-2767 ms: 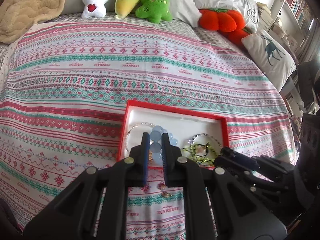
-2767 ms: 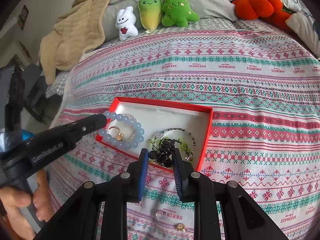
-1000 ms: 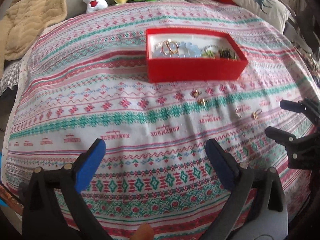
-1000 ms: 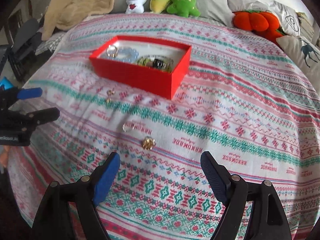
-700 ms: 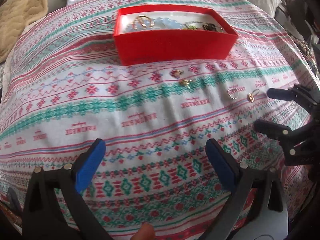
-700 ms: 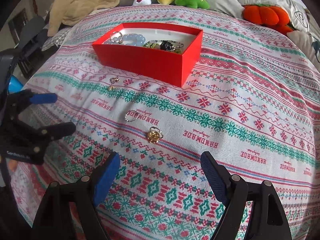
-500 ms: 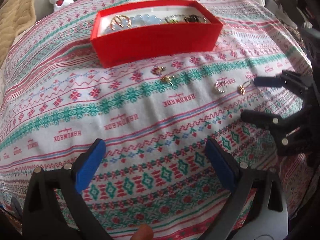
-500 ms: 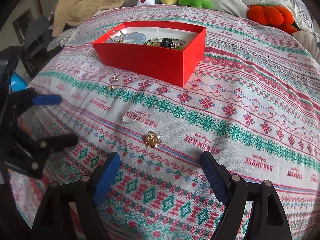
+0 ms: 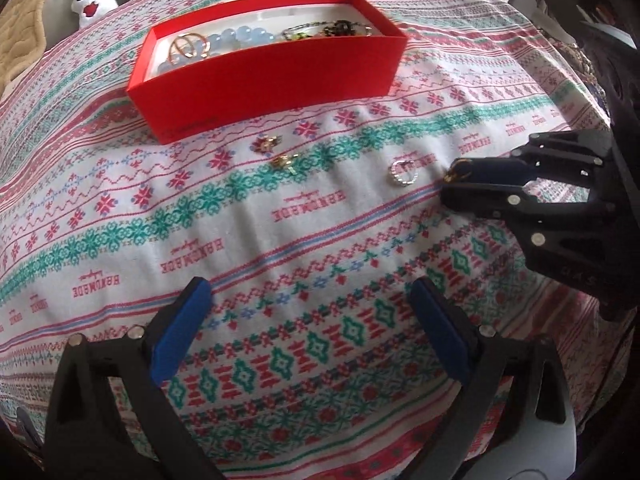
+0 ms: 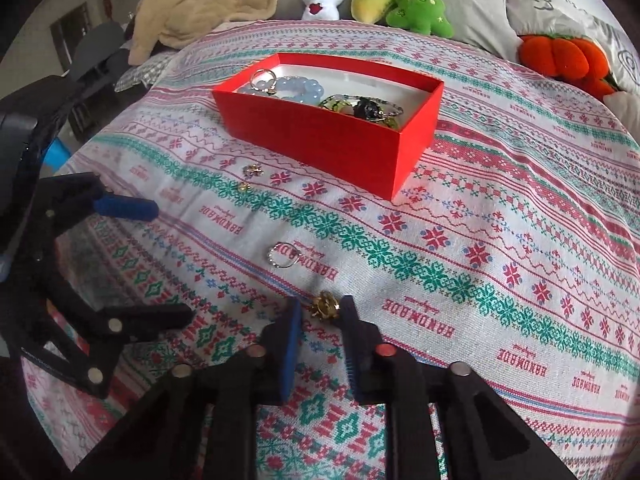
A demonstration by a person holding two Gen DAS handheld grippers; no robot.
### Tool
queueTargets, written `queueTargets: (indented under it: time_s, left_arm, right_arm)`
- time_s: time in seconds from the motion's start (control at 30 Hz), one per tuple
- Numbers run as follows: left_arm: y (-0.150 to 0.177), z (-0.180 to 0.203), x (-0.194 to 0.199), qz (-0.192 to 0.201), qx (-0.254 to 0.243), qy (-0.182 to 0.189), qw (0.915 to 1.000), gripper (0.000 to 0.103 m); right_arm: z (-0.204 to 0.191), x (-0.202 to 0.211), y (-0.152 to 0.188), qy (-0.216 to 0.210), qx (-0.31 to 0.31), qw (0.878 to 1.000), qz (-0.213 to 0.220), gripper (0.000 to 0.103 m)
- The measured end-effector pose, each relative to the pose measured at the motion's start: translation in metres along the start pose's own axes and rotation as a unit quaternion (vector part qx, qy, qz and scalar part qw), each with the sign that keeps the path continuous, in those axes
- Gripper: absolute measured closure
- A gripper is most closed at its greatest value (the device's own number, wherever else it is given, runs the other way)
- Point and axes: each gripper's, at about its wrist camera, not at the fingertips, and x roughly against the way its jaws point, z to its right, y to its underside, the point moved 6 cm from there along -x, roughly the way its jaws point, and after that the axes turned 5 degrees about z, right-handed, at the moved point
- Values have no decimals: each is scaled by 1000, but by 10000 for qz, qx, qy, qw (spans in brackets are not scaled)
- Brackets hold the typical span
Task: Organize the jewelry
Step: 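Grasp the gold flower earring with the right gripper while the left grasps the silver ring, then carry the silver ring and gold earring over the red box with both grippers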
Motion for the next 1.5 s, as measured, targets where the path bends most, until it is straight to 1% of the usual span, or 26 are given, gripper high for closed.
queueTargets:
  time_s: [0.1, 0.2, 0.27, 0.3, 0.37, 0.43, 0.5, 0.6, 0.77, 1.0, 1.1, 1.23, 1.37, 1.5]
  left_arm:
    - [-7, 12, -3, 37, 40, 177, 9998, 7]
    - [-14, 23, -4, 97, 59, 355, 9993, 14]
    - [-22, 31, -7, 152, 119, 520, 9985, 25]
    - [-26, 35, -8, 179, 132, 559, 9982, 28]
    - [-34, 43, -12, 235, 134, 647, 9975, 42]
    - [-38, 48, -17, 230, 167, 749, 9968, 49]
    - [-43, 51, -21, 260, 164, 793, 9964, 51]
    - [-47, 54, -26, 309, 169, 760, 9965, 52]
    - [-51, 52, -29, 345, 238, 646, 9970, 65]
    - [-55, 53, -31, 325, 143, 577, 9977, 77]
    - [-54, 53, -29, 326, 114, 577, 9977, 84]
    - [-54, 54, -29, 317, 68, 563, 9979, 85]
    - [-53, 50, -27, 283, 122, 614, 9976, 86]
    - [-51, 46, -23, 267, 161, 576, 9978, 86]
  right_arm:
    - [0, 2, 0, -16, -3, 10000, -19, 88]
    - [2, 5, 1, 57, -38, 10000, -46, 88]
    - [5, 8, 1, 142, -63, 9999, -48, 88]
    - [7, 10, 1, 188, -88, 9998, -50, 88]
    - [11, 12, 2, 269, -150, 9995, -68, 88]
    - [16, 13, 2, 347, -236, 9991, -102, 88]
    - [21, 14, 2, 425, -321, 9985, -135, 88]
    - [25, 17, 1, 466, -383, 9981, -144, 88]
    - [28, 19, 3, 515, -453, 9974, -196, 88]
    - [31, 19, 4, 538, -492, 9970, -256, 88]
    - [30, 19, 4, 547, -493, 9969, -273, 88]
    - [31, 18, 3, 599, -514, 9964, -293, 88]
    - [31, 19, -1, 619, -559, 9961, -291, 88]
    - [30, 21, -7, 623, -575, 9960, -277, 88]
